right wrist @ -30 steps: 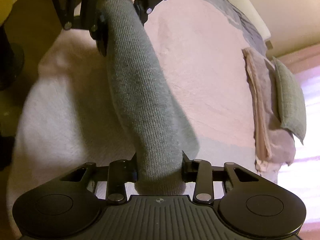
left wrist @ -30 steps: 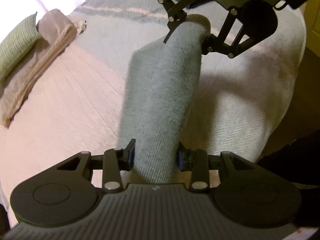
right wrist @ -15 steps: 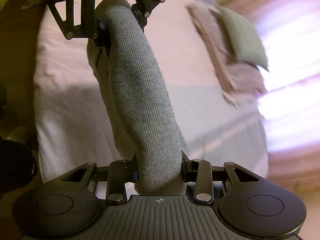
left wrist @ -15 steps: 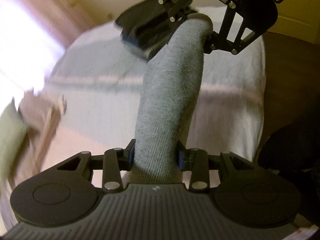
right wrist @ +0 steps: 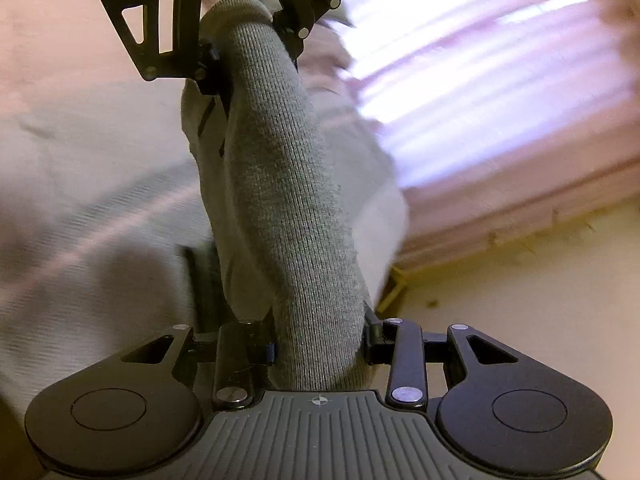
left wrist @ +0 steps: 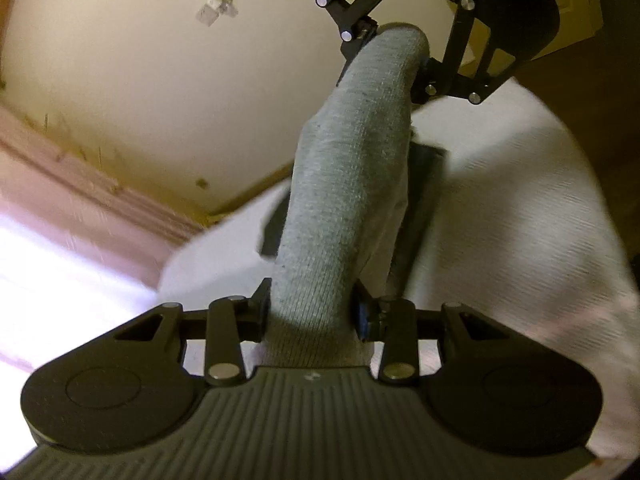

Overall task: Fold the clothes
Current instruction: 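Lift the grey bundle with both grippers and carry it toward the dark clothes stack, then lower the grey bundle onto the dark clothes stack with both grippers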

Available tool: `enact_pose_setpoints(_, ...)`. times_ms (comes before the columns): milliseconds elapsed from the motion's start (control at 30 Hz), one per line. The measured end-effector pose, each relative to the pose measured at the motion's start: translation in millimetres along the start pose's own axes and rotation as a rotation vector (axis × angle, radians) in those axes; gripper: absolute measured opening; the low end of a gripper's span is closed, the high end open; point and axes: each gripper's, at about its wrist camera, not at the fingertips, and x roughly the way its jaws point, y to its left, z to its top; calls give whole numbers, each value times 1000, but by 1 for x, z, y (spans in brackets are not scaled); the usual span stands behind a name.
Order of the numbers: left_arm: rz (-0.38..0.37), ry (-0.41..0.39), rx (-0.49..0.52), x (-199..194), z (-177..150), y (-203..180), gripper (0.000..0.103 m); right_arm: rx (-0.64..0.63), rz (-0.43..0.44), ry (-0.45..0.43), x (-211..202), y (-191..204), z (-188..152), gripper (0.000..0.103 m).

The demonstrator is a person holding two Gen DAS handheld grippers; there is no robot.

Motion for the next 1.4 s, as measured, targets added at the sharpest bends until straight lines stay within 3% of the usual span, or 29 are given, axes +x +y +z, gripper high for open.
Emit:
enact_pose_setpoints(200,32,-12,83,115,46,60,35,37,-59,23,89,-79,-38,34)
enact_pose_setpoints(267,75,-14,113,150,56,71,35,51,-94,21,117,-97,-49,34)
enact_pose_setpoints(400,136,-36,121,211,46,62,34,97,-174,39,171,-86,-68,34)
enact_pose_setpoints(567,-98,89,173,287,0,-14,35,33,23,106,223,-3,-93,36)
enact_pose_setpoints(633,-85,66,210,292,-15,-36,35,14,-12,93,222,14,-98,37)
enact_pose_setpoints(700,-72,38,177,290,-21,-36,35,48,-24,82,215,13,-101,37)
enact_pose_setpoints(833,-76,31,196,286,-22,-34,35,40,-24,110,213,-1,-94,37)
enact_pose_setpoints(967,-31,3,155,264,-32,-35,34,116,-28,103,195,-10,-83,37)
enact_pose_setpoints(1100,-53,8,160,268,-42,-53,34,58,-29,116,196,16,-81,37)
enact_pose_setpoints(1267,-37,8,144,266,-39,-53,37,1,-47,132,189,13,-83,40)
enact_pose_setpoints(1400,-54,16,82,253,-38,-44,38,32,-25,153,169,4,-84,45)
